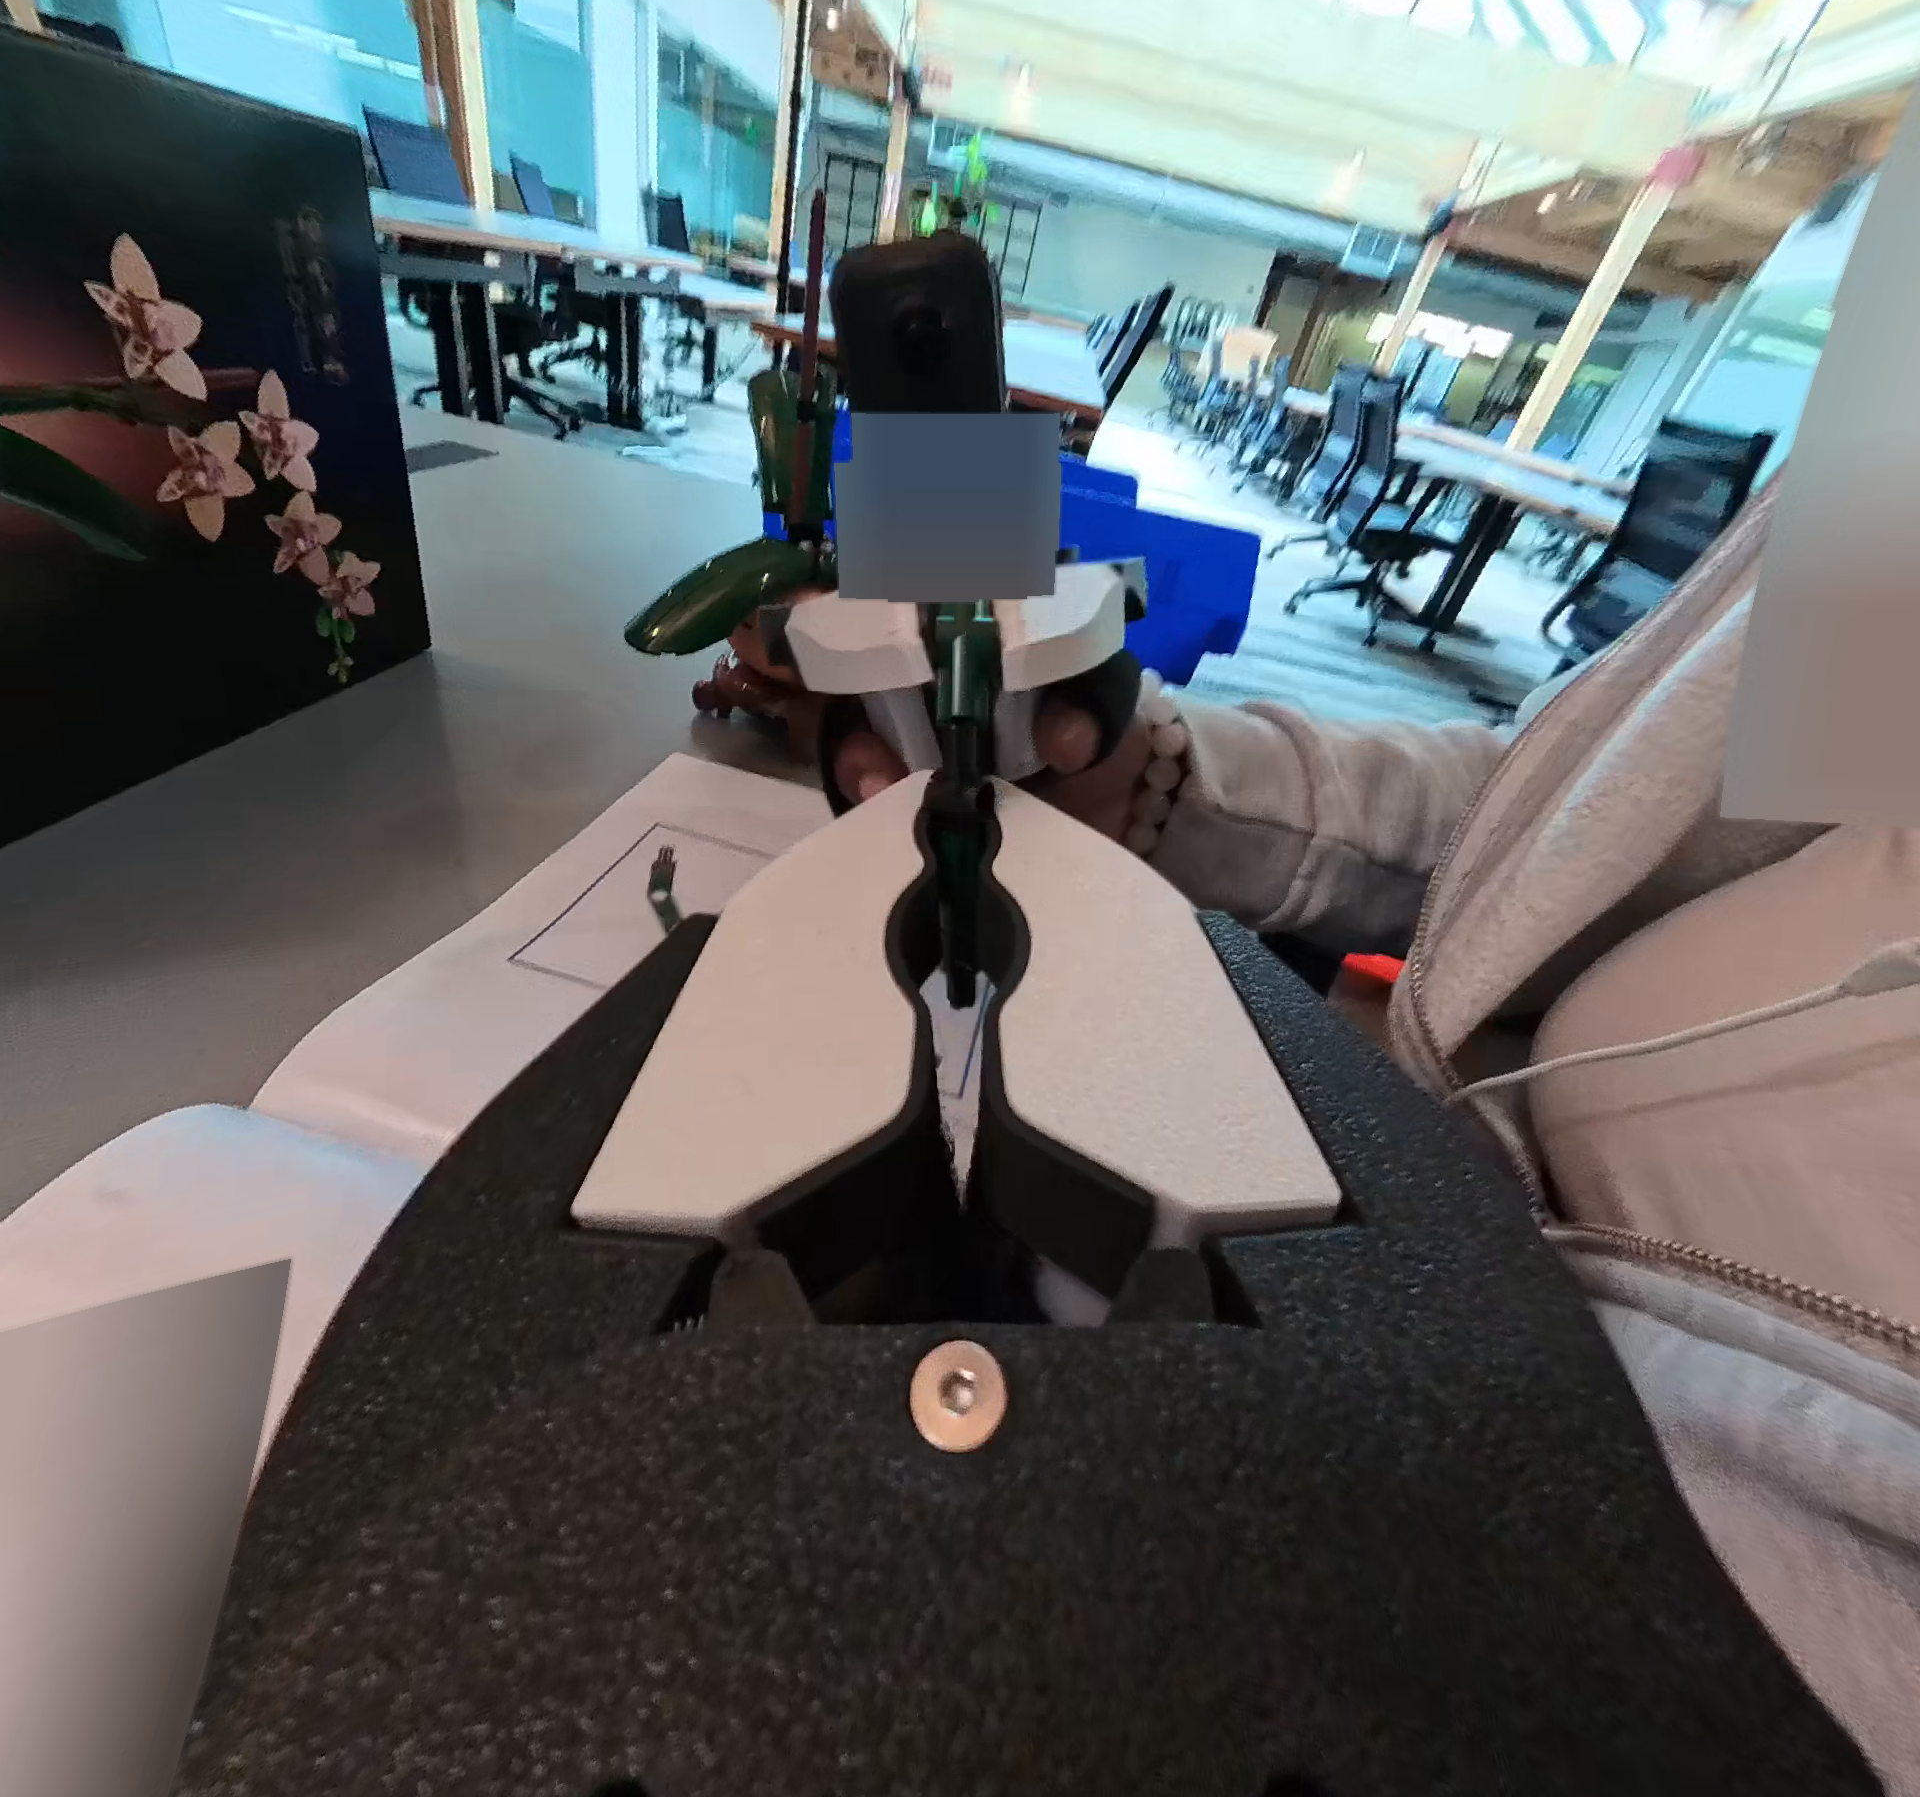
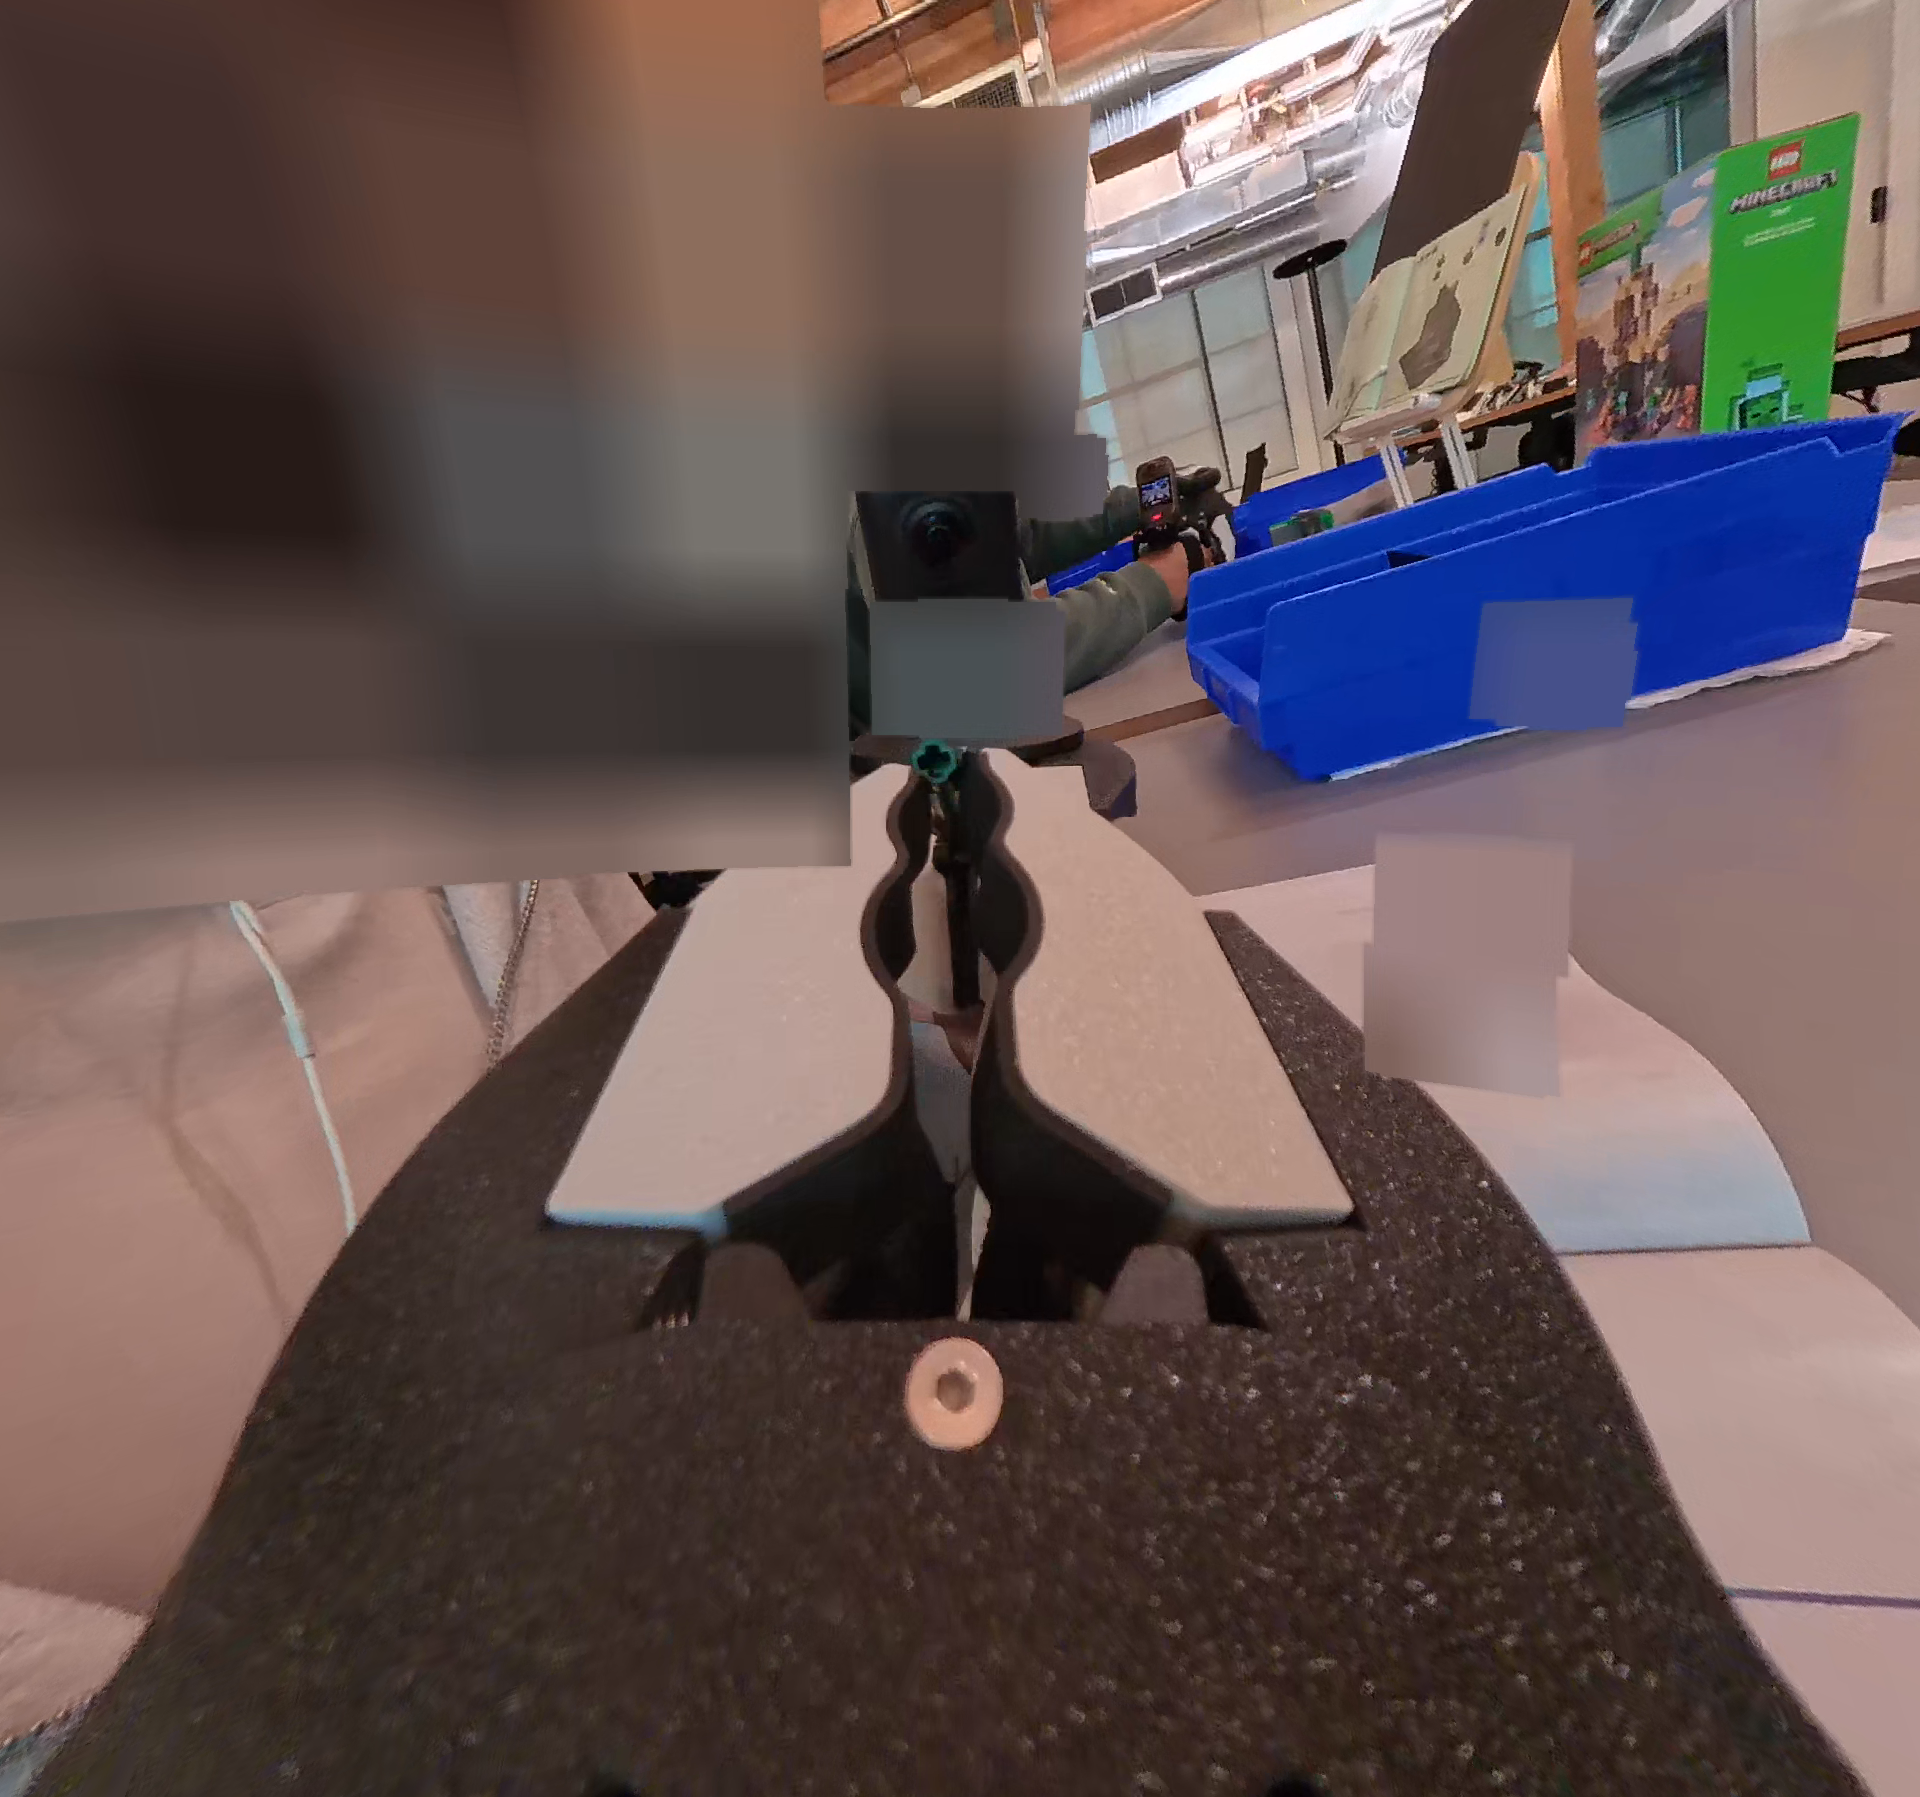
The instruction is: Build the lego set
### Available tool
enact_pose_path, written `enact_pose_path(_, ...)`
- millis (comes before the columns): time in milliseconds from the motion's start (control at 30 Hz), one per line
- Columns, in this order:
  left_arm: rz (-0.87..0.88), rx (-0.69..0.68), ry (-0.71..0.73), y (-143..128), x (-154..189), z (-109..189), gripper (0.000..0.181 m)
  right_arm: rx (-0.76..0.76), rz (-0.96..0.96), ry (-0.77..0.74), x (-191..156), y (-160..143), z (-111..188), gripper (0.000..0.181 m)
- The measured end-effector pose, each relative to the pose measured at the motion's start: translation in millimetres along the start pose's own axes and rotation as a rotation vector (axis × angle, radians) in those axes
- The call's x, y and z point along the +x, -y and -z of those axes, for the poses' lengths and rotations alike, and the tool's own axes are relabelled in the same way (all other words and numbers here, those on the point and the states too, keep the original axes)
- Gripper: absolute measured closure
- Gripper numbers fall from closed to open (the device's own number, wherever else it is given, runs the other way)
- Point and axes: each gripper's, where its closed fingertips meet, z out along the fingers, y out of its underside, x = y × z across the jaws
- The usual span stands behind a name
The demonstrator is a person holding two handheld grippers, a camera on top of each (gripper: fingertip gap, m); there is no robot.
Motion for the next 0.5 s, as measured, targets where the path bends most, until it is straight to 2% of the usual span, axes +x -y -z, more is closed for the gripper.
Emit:
enact_pose_path(100,-0.021,-0.031,-0.001,-4,1,0,0.181,-0.068,0.038,-0.011,-1,-2,1,0.176)
enact_pose_path(300,-0.098,-0.218,0.078,-25,-7,1,0.181,-0.365,0.125,-0.066,5,-16,12,0.175)
enact_pose_path(433,-0.088,-0.197,0.070,-21,-4,0,0.181,-0.365,0.117,-0.038,2,-10,11,0.175)
enact_pose_path(500,-0.079,-0.177,0.063,-18,-3,1,0.181,-0.287,0.076,-0.015,2,-4,10,0.175)
